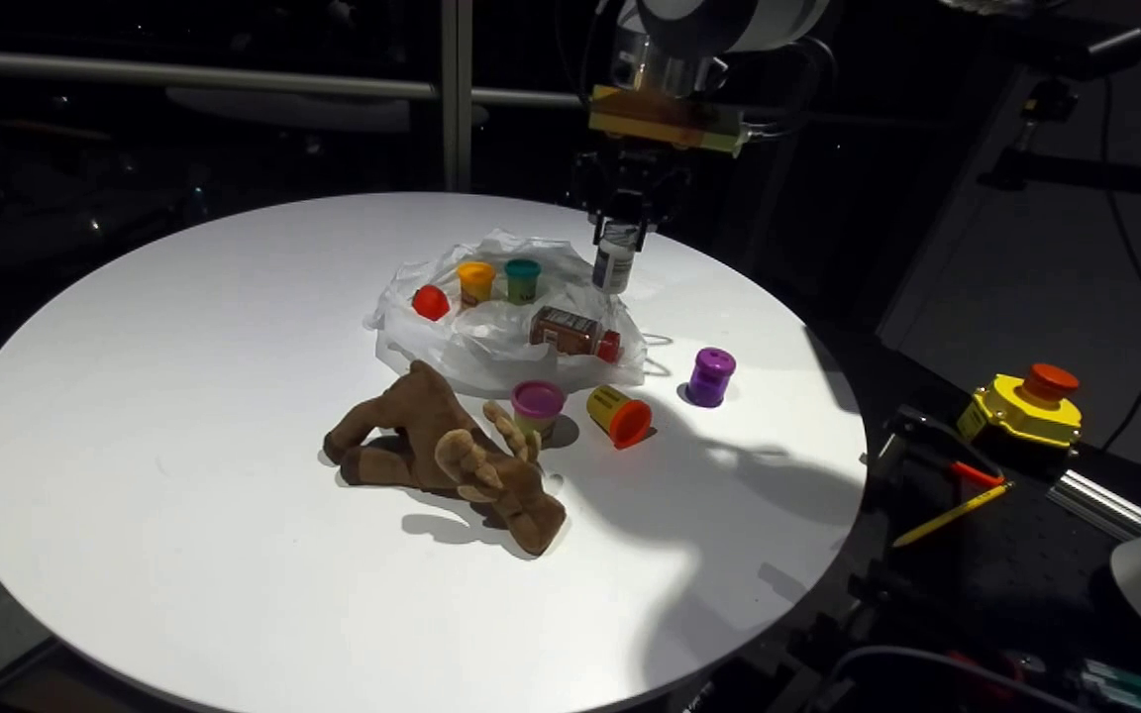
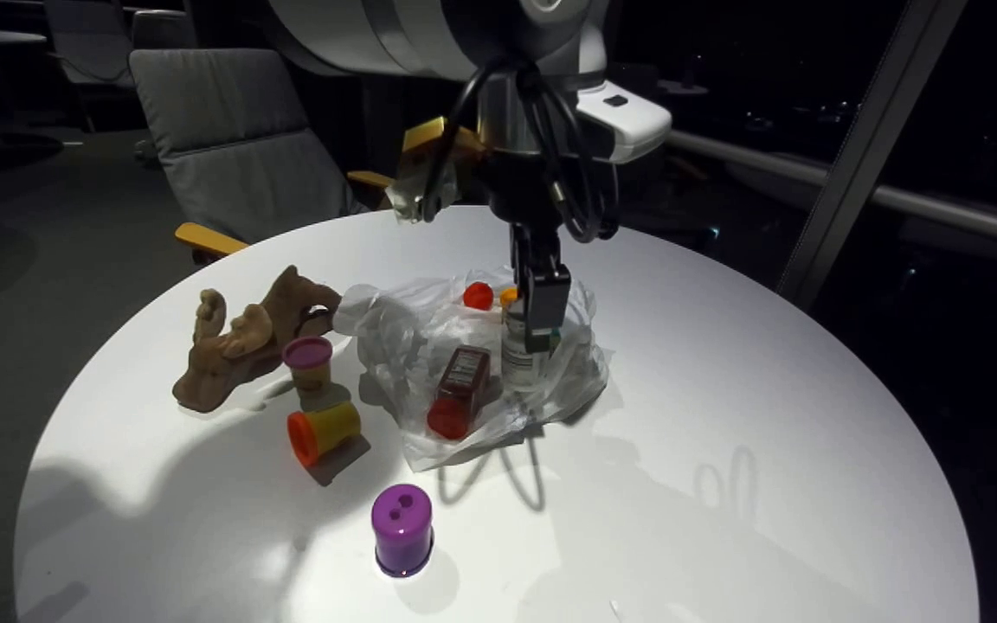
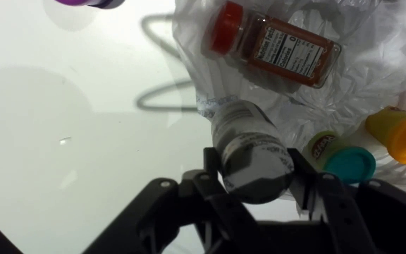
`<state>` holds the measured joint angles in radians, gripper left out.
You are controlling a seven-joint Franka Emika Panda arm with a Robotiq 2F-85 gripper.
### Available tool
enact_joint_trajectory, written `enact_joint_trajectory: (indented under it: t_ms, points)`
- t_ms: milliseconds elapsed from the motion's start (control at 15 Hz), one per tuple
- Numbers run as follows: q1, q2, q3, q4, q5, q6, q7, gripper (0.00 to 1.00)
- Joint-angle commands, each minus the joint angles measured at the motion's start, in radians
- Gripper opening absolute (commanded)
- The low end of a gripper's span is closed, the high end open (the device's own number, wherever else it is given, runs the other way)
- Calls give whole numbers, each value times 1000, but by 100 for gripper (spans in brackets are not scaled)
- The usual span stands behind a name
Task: Remove the objects in the plastic and put them on the table
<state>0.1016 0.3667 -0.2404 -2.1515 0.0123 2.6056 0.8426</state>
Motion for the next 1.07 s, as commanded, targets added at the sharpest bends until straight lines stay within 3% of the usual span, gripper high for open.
enact_joint_trajectory:
  t_ms: [0,200,400,600,867,933,1000]
  points:
    - [-71,-170,8,-180,9,63,-66,25]
    - [-136,-155,11,-214,35,112,-109,25]
    - [-190,-48,25,-199,77,214,-207,25]
    - [-258,48,87,-163,211,259,-357,25]
    - [-279,112,102,-119,271,268,-438,25]
    - [-271,102,92,-125,270,273,-441,75]
    - [-262,91,80,-132,264,280,-438,76]
